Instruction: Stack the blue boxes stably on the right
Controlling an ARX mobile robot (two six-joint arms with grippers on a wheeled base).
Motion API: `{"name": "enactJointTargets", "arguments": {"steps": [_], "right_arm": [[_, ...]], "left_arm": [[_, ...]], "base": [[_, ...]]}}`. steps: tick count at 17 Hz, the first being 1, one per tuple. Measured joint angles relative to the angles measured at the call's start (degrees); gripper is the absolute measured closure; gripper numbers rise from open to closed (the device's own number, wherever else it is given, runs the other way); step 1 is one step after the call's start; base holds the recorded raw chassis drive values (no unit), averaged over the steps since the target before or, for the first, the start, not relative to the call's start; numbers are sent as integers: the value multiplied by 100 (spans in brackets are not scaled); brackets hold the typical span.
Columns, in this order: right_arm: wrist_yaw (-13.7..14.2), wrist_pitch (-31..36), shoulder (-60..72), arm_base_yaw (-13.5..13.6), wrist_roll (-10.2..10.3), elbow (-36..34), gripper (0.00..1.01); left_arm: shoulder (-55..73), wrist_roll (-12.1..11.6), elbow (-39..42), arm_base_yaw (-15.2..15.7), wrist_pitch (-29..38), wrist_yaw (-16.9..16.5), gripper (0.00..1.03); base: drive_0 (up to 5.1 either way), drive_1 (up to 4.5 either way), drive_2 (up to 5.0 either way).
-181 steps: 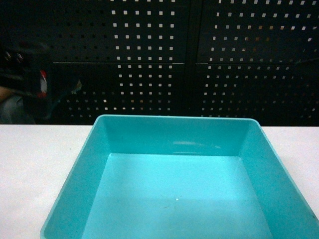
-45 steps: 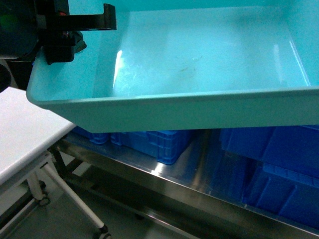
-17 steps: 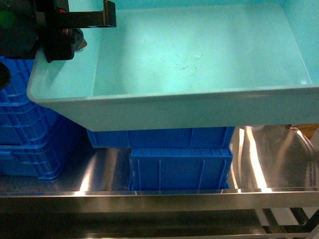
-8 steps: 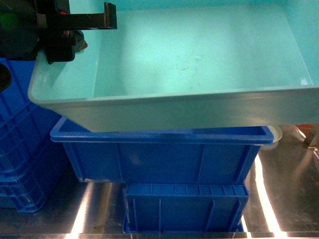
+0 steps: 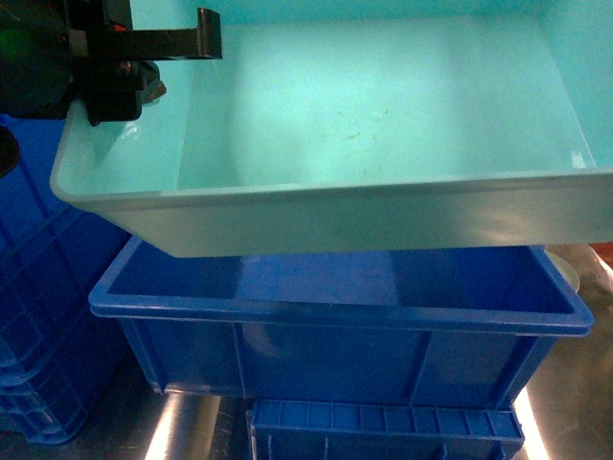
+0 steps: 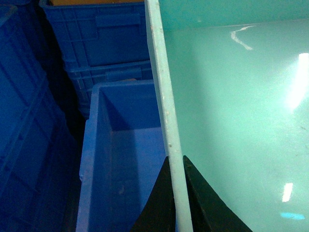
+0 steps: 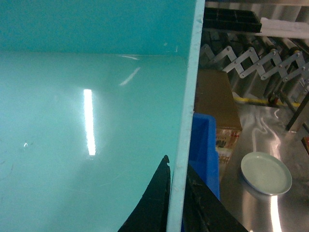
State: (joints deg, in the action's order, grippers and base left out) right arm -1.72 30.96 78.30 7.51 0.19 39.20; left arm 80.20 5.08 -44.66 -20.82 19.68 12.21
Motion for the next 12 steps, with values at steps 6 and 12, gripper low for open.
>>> {"name": "enactJointTargets", "arguments": {"steps": [6,12], "right_arm": [[0,20,-42,0,0,-4,94],[0,-9,-39,0,0,-4,94]], "left_arm": [[-22,0,0,2,17,4,101],[-22,0,0,0,4,0,101]], "base": [[6,351,-338],[9,423,-405]]}}
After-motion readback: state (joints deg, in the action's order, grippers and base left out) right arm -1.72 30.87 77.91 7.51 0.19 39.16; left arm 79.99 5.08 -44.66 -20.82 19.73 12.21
